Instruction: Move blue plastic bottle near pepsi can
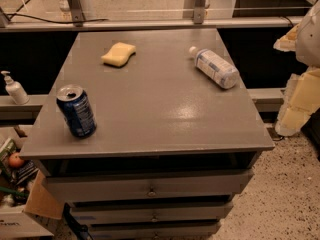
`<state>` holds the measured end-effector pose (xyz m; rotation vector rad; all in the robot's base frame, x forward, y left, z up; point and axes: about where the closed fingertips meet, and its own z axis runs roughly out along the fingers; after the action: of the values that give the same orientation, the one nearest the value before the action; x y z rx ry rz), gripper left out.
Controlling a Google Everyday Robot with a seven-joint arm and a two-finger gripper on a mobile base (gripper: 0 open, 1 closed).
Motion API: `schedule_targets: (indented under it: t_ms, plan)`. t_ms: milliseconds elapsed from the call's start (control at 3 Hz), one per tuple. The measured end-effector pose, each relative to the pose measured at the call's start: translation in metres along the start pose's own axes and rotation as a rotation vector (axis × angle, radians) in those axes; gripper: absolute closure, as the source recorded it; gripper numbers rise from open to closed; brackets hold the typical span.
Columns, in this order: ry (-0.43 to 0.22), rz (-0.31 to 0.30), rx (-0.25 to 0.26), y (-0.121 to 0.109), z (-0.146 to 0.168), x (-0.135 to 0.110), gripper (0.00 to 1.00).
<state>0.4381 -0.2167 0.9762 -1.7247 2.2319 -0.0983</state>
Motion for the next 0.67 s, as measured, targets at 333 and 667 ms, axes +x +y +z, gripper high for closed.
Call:
schedule_targets:
  t_ms: [333,667]
  plan:
    - [0.0,0.0,0.0,0.0,0.0,0.0,0.0]
    - [-0.066,0.052,0.002,-0.018,0.018,-0.001,0.0]
